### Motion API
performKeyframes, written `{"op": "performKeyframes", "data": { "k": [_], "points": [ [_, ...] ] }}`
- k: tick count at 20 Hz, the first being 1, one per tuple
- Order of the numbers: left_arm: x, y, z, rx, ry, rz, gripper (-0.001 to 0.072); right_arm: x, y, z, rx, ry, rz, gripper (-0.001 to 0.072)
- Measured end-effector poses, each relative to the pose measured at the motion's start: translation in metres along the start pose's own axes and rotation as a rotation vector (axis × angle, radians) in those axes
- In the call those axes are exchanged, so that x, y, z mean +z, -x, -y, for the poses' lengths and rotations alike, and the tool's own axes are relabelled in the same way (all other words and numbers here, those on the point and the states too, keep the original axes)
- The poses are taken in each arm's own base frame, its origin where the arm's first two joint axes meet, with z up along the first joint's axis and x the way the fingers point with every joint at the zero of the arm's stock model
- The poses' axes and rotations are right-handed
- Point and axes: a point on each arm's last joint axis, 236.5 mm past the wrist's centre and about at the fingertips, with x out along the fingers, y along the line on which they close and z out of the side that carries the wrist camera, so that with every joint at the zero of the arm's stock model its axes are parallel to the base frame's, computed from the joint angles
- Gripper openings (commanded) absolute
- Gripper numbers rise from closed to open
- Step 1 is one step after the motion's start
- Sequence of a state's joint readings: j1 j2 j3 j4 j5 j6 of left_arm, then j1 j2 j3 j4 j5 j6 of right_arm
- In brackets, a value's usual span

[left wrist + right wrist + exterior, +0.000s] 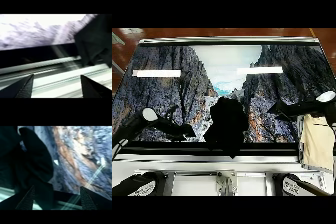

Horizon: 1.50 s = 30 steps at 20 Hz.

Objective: Fold the shirts.

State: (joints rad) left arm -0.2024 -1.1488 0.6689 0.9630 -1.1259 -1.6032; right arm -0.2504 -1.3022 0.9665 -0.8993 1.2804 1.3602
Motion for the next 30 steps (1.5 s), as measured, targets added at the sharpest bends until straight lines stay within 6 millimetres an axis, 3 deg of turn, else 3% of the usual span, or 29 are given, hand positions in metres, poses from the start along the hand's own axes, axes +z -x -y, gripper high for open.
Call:
{"op": "performKeyframes", "data": {
  "k": [5,10,12,14,16,17,18,22,23,24,27,29,30],
  "points": [
    [-0.006,-0.045,0.025,-0.095,0.07,0.043,0.0708,-0.007,-0.058,-0.016,0.073,0.011,-0.111,0.0689],
    [0.013,-0.067,0.041,-0.156,0.173,0.124,0.0692,-0.017,-0.088,-0.025,0.08,0.03,-0.167,0.0689],
    [0.015,-0.073,0.044,-0.17,0.208,0.128,0.0577,-0.024,-0.098,-0.031,0.079,0.041,-0.19,0.069],
    [0.018,-0.078,0.044,-0.18,0.242,0.131,0.0541,-0.027,-0.105,-0.032,0.073,0.042,-0.204,0.069],
    [0.021,-0.082,0.042,-0.176,0.265,0.142,0.0156,-0.031,-0.111,-0.034,0.068,0.036,-0.217,0.0689],
    [0.023,-0.084,0.039,-0.169,0.264,0.149,0.0092,-0.032,-0.114,-0.035,0.067,0.033,-0.221,0.0689],
    [0.027,-0.084,0.039,-0.173,0.274,0.162,0.0048,-0.033,-0.116,-0.036,0.066,0.032,-0.222,0.0689],
    [0.029,-0.085,0.04,-0.18,0.263,0.17,0.0041,-0.031,-0.127,-0.039,0.046,0.011,-0.202,0.0687],
    [0.029,-0.084,0.041,-0.181,0.257,0.174,0.0041,-0.03,-0.131,-0.04,0.039,0.005,-0.195,0.0642],
    [0.03,-0.083,0.042,-0.183,0.252,0.177,0.0041,-0.029,-0.135,-0.039,0.032,-0.005,-0.189,0.0547],
    [0.03,-0.082,0.044,-0.187,0.232,0.184,0.0042,-0.026,-0.146,-0.039,0.015,-0.037,-0.168,0.0535],
    [0.031,-0.081,0.045,-0.188,0.222,0.19,0.0041,-0.023,-0.152,-0.039,0.006,-0.053,-0.149,0.0291],
    [0.032,-0.08,0.045,-0.189,0.219,0.196,0.0041,-0.02,-0.153,-0.039,0.003,-0.061,-0.139,0.0251]
  ]
}}
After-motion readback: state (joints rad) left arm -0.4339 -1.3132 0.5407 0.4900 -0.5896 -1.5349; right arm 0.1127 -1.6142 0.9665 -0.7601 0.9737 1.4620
